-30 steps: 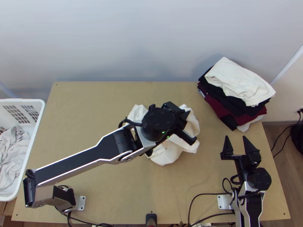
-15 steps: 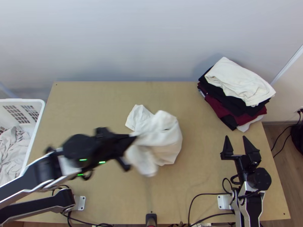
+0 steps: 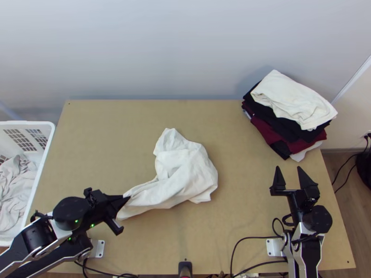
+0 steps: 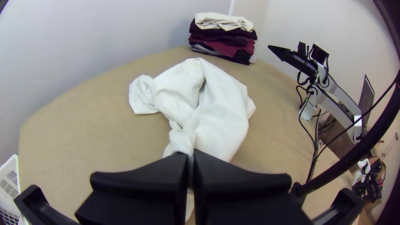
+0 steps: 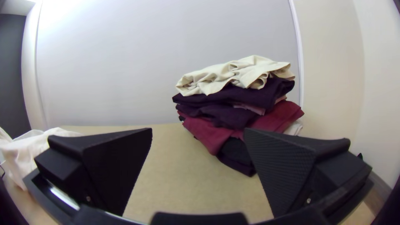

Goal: Fold the t-shirt

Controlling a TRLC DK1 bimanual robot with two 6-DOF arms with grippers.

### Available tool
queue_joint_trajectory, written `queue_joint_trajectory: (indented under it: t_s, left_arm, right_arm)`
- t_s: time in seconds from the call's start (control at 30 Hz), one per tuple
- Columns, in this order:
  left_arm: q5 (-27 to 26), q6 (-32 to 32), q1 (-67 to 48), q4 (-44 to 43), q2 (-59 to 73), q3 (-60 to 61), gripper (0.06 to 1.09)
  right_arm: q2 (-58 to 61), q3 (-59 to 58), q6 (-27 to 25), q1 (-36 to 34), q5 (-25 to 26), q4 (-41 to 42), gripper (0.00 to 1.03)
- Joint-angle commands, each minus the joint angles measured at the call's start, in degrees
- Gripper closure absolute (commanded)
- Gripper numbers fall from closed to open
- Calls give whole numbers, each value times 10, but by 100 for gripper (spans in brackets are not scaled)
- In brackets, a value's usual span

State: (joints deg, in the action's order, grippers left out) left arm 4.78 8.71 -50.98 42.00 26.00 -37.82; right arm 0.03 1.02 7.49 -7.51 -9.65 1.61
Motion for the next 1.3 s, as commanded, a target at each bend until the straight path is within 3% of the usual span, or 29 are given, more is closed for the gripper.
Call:
queue_joint_trajectory:
  t_s: [0.0, 0.47, 0.5, 0.53, 0.6, 0.63, 0.67, 0.93, 1.27]
  left_arm:
    - [-13, -12, -2, 0, -13, 22, 105]
    - [-48, -23, -76, 45, 1, 26, 104]
    - [-47, -22, -76, 39, 2, 27, 97]
    - [-47, -23, -76, 34, 2, 27, 79]
    - [-47, -23, -77, 34, 1, 26, 31]
    - [-47, -23, -75, 34, 3, 26, 16]
    - [-47, -23, -72, 34, 7, 22, 10]
    - [-45, -82, -41, -70, -121, 36, 11]
    - [-42, -59, 42, -71, -57, 8, 11]
  right_arm:
    - [-2, -8, 9, 4, 4, 2, 4]
    - [-2, -8, 9, 4, 4, 2, 4]
    - [-2, -8, 9, 4, 4, 2, 4]
    - [-2, -8, 9, 4, 3, 2, 4]
    - [-2, -8, 9, 4, 4, 2, 4]
    - [-2, -8, 9, 4, 4, 2, 4]
    - [-2, -8, 9, 4, 3, 2, 4]
    - [-2, -8, 9, 4, 3, 2, 4]
    - [-2, -8, 9, 4, 4, 2, 4]
